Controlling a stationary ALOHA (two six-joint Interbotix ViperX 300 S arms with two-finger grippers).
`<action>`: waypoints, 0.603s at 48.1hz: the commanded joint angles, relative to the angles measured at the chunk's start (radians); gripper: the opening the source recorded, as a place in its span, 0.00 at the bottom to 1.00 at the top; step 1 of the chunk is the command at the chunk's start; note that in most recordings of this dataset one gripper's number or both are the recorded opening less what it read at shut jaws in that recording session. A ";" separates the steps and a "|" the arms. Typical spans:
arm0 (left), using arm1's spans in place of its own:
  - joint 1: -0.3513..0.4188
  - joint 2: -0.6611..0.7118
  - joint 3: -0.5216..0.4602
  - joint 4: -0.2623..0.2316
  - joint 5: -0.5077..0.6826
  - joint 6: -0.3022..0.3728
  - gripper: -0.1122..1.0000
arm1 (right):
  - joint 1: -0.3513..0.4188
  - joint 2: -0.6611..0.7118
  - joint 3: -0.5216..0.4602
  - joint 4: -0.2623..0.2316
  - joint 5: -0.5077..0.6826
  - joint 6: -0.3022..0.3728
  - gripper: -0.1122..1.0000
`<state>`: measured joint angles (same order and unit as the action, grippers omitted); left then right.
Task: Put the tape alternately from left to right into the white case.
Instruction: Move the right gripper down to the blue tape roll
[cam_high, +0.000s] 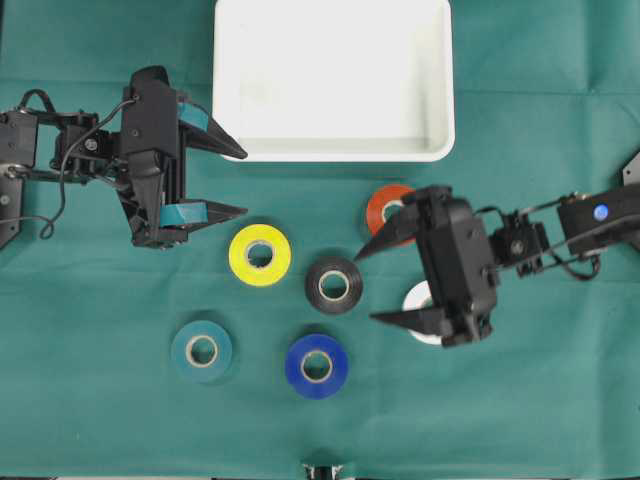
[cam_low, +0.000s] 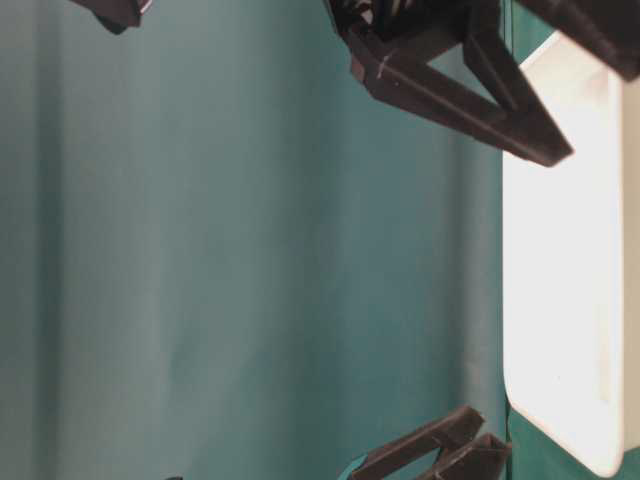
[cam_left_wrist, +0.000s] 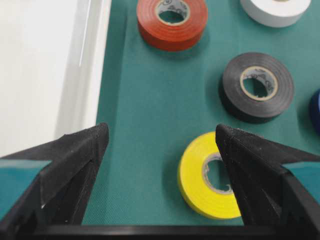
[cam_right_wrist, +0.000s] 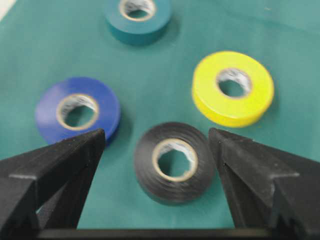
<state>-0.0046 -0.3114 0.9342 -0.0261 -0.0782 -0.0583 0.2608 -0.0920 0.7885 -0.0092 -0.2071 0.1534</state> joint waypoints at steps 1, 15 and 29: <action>-0.002 -0.005 -0.023 -0.002 -0.003 -0.002 0.95 | 0.017 0.003 -0.037 -0.002 0.012 0.002 0.87; -0.002 -0.005 -0.018 -0.002 -0.003 -0.002 0.95 | 0.057 0.084 -0.135 0.000 0.110 0.002 0.87; -0.020 -0.003 -0.018 -0.002 -0.003 -0.002 0.95 | 0.060 0.158 -0.230 0.000 0.224 0.002 0.87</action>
<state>-0.0169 -0.3083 0.9342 -0.0261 -0.0767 -0.0583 0.3160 0.0644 0.6013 -0.0077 -0.0077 0.1549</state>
